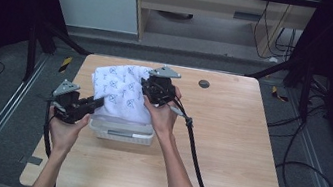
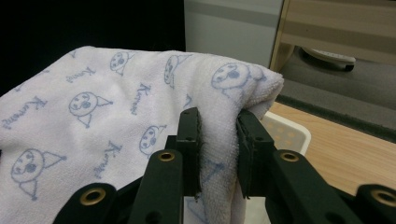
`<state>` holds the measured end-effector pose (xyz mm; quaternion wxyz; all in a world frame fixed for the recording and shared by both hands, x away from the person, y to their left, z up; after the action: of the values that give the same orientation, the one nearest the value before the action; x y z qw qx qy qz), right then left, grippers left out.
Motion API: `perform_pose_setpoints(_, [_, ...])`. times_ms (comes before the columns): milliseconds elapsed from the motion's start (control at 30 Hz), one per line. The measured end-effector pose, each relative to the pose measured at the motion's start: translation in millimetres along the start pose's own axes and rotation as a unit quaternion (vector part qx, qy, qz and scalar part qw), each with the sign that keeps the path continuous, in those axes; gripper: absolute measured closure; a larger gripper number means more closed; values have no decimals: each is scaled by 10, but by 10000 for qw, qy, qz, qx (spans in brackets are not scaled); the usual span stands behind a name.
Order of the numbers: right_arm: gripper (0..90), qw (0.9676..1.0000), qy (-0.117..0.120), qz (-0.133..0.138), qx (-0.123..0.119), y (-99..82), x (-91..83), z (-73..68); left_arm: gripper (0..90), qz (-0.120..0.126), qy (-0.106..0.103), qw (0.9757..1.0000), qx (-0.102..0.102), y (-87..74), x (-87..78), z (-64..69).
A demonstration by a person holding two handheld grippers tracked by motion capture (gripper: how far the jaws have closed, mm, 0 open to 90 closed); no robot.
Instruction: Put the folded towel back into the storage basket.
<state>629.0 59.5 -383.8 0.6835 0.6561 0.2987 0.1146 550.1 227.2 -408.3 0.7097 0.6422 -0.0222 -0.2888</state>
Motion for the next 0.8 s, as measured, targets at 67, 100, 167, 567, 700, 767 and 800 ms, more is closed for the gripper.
perform_pose_setpoints(67, [735, 10000, -10, -16, -3, -16, 17, 5, 734, -38, 25, 10000, 1, -23, 40, -29])
perform_pose_setpoints(100, [735, 10000, -20, -30, 14, -37, 39, 10, 734, -46, 39, 10000, -10, -33, 54, -39])
perform_pose_setpoints(167, [735, 10000, -34, -66, 36, -73, 72, 21, 734, -110, 60, 9999, -9, -69, 98, -65])
perform_pose_setpoints(567, [734, 9993, -111, -357, 77, -304, 257, 72, 734, -335, 220, 9992, 23, -254, 274, -166])
perform_pose_setpoints(700, [730, 9988, -133, -459, 82, -371, 297, 79, 734, -432, 224, 9988, 16, -309, 313, -187])
perform_pose_setpoints(767, [729, 9986, -138, -511, 77, -414, 311, 81, 733, -471, 241, 9986, 33, -338, 336, -195])
perform_pose_setpoints(800, [729, 9985, -135, -528, 56, -433, 318, 87, 734, -489, 247, 9985, 40, -352, 348, -197])
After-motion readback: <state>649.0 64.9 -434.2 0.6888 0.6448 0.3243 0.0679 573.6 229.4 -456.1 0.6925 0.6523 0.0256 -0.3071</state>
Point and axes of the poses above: each handheld gripper's, and its own axes: x roughly forward along the jaws, y roughly out of its top, z roughly to its right, the point moved 9 cm from there along x, roughly forward along the jaws, and after that the axes turned 8 degrees about z, right-handed, at the moved point
